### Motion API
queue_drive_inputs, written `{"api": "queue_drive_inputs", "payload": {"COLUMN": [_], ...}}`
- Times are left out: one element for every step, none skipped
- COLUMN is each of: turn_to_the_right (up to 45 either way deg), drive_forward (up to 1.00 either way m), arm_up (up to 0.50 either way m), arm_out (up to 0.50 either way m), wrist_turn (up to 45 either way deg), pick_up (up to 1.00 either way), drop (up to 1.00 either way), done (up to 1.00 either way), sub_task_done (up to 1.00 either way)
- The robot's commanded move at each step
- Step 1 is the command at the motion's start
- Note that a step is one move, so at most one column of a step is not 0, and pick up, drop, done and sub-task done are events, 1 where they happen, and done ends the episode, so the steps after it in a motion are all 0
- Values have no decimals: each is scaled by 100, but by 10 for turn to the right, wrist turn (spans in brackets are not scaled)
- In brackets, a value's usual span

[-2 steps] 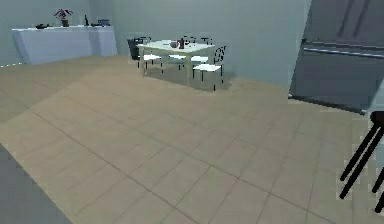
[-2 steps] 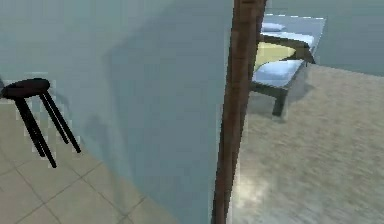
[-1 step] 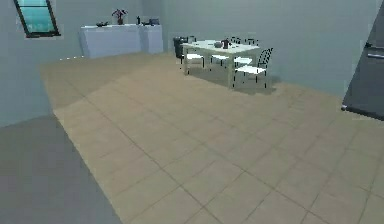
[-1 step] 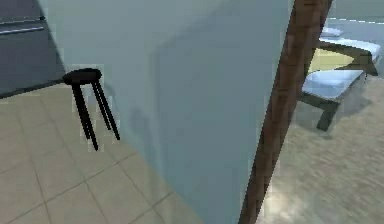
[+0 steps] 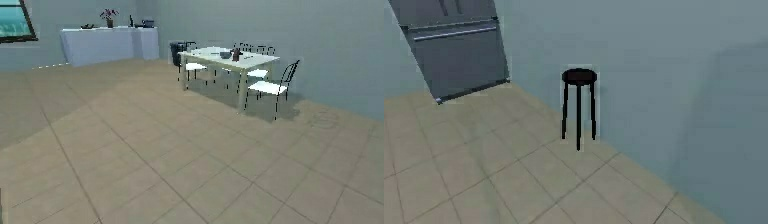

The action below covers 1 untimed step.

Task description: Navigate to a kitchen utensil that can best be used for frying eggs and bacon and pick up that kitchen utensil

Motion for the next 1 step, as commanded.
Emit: {"api": "queue_drive_inputs", "payload": {"turn_to_the_right": [0], "drive_forward": [100], "arm_up": [0], "arm_out": [0], "wrist_turn": [0], "pick_up": [0], "drop": [0], "done": [0], "sub_task_done": [0]}}
